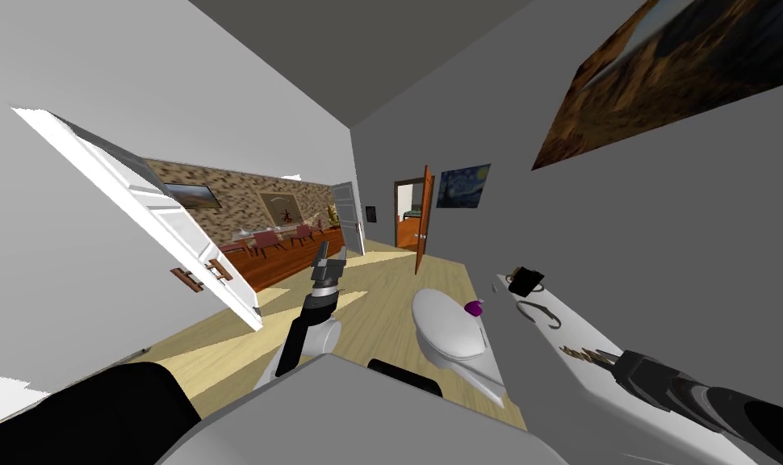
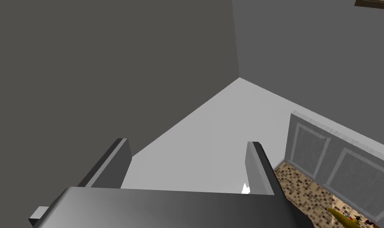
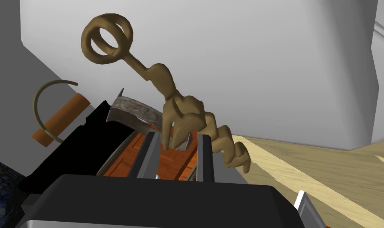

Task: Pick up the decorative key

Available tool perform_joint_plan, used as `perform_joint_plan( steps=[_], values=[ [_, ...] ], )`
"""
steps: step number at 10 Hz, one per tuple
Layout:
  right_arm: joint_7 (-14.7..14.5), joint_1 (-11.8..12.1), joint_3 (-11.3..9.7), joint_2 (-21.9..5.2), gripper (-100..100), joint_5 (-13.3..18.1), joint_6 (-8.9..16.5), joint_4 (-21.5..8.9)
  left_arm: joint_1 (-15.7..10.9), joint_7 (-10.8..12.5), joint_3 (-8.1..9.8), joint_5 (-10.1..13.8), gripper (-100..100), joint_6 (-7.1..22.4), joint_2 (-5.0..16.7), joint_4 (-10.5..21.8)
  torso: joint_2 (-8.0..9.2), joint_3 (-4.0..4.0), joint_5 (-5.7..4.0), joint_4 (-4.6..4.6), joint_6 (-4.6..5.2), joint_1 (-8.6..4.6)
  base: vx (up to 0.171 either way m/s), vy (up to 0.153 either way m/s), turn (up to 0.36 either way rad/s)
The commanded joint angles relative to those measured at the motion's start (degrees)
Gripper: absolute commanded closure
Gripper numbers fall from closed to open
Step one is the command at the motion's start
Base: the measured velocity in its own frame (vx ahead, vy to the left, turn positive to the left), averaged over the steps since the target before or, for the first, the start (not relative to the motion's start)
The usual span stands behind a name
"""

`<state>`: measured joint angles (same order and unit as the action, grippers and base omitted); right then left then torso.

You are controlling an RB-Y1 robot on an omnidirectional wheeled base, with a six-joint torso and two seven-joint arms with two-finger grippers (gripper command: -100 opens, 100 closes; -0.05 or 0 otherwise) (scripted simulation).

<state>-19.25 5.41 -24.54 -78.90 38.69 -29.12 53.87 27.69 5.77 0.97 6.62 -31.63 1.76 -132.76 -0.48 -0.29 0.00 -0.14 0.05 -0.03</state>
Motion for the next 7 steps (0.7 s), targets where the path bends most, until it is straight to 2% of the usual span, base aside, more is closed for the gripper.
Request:
perform_joint_plan(
  steps=[1,5,6,7],
  values=[
    [-0.71,0.00,0.11,-0.51,100,0.28,-0.49,1.74,0.00,0.00,0.00,0.00,0,0.00,0.00,0.00,0.00,0.00,0.00,0.00,0.00,0.00,0.142,0.046,-0.243],
    [-2.60,0.36,0.63,-1.85,100,0.75,-1.76,5.82,-0.01,0.00,0.00,0.00,0,0.00,0.00,0.00,0.00,0.00,0.02,0.00,-0.06,0.06,0.114,0.032,-0.248],
    [-1.90,0.42,0.43,-1.94,100,0.69,-1.30,5.67,-0.01,0.00,0.00,0.00,0,0.00,0.00,0.00,0.00,0.00,0.00,0.00,-0.10,0.02,0.047,0.015,-0.045],
    [-1.93,0.46,0.41,-1.98,0,0.71,-1.27,5.85,-0.02,0.00,-0.01,0.00,0,0.00,0.00,0.00,0.13,0.06,-0.02,0.03,-0.18,-0.06,0.007,0.004,0.009]
  ],
)
